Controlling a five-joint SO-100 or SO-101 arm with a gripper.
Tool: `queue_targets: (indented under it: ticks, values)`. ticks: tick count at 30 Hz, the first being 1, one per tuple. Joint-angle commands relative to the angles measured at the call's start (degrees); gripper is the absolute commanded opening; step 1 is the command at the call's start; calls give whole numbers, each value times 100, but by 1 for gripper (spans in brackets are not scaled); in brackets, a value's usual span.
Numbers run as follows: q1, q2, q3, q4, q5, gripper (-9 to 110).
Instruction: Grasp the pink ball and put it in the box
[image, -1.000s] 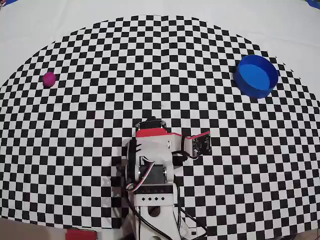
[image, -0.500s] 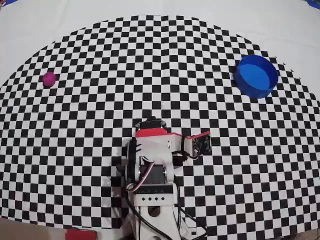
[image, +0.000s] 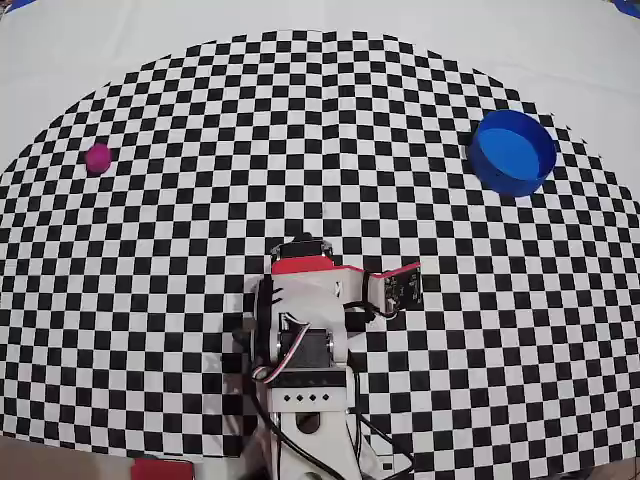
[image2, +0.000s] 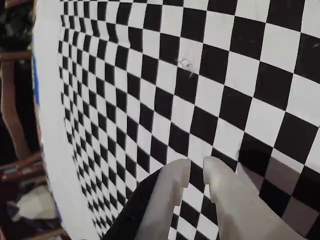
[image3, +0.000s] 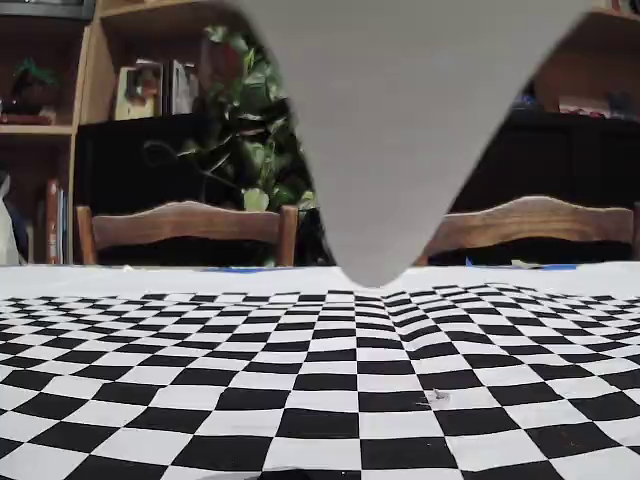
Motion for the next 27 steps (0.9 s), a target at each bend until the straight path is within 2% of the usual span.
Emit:
queue_targets:
  ticks: [1,18,24,27]
  values:
    - [35,97,44,9,18,1]
    - [44,18,44,-44,18,1]
    - [44,-202,44,-782,-18,1]
    - [44,-272,44,-1204,18,13]
